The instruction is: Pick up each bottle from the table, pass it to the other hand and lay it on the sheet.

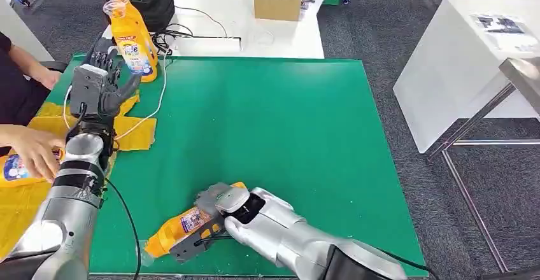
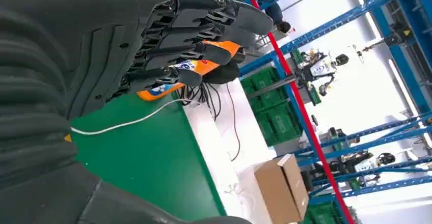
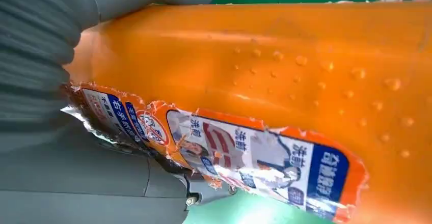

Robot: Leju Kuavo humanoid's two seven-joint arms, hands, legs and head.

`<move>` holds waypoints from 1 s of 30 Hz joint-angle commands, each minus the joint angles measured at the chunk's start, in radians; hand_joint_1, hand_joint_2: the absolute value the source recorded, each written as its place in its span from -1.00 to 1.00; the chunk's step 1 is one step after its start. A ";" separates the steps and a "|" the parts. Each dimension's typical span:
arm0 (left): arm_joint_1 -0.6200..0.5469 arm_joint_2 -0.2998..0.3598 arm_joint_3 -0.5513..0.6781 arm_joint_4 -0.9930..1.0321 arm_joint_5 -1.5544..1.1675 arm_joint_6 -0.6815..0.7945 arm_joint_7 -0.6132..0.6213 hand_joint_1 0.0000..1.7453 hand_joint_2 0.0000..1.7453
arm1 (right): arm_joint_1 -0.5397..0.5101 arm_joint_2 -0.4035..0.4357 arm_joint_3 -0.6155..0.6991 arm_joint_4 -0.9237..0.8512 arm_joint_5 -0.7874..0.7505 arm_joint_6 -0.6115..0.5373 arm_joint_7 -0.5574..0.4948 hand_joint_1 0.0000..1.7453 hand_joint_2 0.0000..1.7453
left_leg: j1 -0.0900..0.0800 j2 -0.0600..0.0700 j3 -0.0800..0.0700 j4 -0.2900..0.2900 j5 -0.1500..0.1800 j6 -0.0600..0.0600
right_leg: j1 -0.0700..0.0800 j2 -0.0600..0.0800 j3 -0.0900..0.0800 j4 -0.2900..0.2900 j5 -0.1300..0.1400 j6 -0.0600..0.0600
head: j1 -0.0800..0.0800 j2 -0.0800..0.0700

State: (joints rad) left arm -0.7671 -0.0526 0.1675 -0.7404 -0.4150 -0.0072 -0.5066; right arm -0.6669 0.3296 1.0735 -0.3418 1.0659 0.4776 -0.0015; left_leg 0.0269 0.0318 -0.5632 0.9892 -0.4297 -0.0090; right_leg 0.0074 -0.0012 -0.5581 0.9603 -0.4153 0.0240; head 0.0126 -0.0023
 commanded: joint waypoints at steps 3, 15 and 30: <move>-0.015 -0.002 -0.023 0.024 0.018 -0.004 -0.001 -1.00 1.00 | 0.153 -0.073 0.095 0.096 0.028 0.028 0.021 1.00 1.00 | 0.001 -0.007 0.009 -0.003 0.000 0.001 | 0.001 -0.006 0.002 -0.003 -0.003 -0.002 | 0.000 0.000; 0.218 0.077 0.108 -0.301 0.122 -0.060 0.084 -1.00 1.00 | 0.193 -0.072 -0.818 -0.574 -0.775 -0.665 -0.157 1.00 1.00 | -0.002 0.003 0.008 -0.004 0.002 0.002 | -0.003 0.007 0.008 -0.002 0.002 -0.002 | 0.000 0.000; 0.246 0.054 0.134 -0.334 0.106 -0.078 0.087 -1.00 1.00 | 0.297 -0.116 -0.729 -0.920 -0.821 -0.666 -0.116 1.00 1.00 | 0.000 -0.005 -0.013 0.000 0.005 0.001 | 0.000 -0.003 -0.009 0.001 0.002 -0.003 | 0.000 0.000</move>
State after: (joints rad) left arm -0.5066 0.0160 0.2712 -1.0727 -0.3056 -0.0824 -0.4261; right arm -0.3828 0.2445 0.3418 -1.1974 0.2533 -0.2007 -0.1133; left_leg 0.0274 0.0292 -0.5783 0.9893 -0.4246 -0.0098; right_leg 0.0081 -0.0046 -0.5690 0.9615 -0.4124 0.0207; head 0.0130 -0.0023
